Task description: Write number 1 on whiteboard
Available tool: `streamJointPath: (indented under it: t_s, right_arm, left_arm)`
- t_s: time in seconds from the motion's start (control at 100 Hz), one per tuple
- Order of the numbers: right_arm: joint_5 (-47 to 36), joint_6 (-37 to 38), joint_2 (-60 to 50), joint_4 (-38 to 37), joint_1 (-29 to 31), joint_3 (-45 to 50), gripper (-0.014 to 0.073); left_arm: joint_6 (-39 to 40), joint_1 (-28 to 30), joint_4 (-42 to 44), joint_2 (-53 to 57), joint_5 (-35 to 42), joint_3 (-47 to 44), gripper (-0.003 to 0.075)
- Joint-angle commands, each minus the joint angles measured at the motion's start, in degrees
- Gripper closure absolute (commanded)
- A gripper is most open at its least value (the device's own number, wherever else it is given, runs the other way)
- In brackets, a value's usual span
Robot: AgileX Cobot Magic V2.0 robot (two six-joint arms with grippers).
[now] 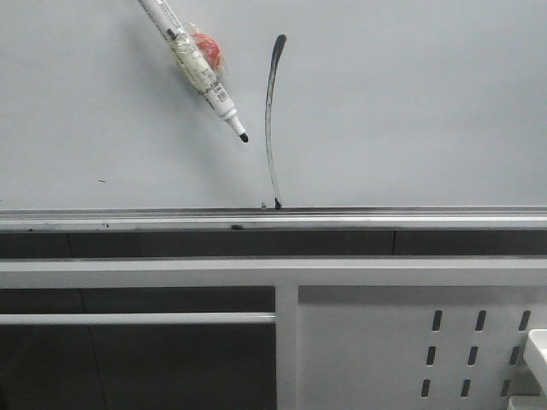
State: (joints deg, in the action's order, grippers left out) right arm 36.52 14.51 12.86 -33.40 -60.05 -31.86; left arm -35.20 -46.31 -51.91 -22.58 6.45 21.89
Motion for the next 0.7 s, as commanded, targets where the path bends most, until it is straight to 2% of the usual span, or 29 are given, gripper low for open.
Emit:
streamJointPath:
  t_s: [0.0,0.42,0.55,0.62,0.69]
  right_arm:
    - [-4.0,0.1,0.6,-2.0,-0.1,-1.2,0.065]
    - [-4.0,0.1,0.6,-2.0,-0.1,-1.2,0.065]
    - [-4.0,0.1,0.6,-2.0,-0.1,-1.2,0.065]
    - [-4.0,0.1,0.6,-2.0,-0.1,-1.2,0.065]
    - [-4.0,0.1,0.6,-2.0,-0.1,-1.2,0.065]
  left_arm:
    - [-0.1,0.1,0.7,-0.4,1.8,1.5,0.074]
    - [-0.1,0.1,1.1,-0.4,2.5,0.9,0.074]
    - [-2.4,1.3,13.1,-0.2,7.6,-2.9,0.074]
    - [-2.0,4.5,21.3,0.6,7.4,-6.5,0.074]
    - [1.3,9.2,23.7,2.4,7.4,-10.4,0.074]
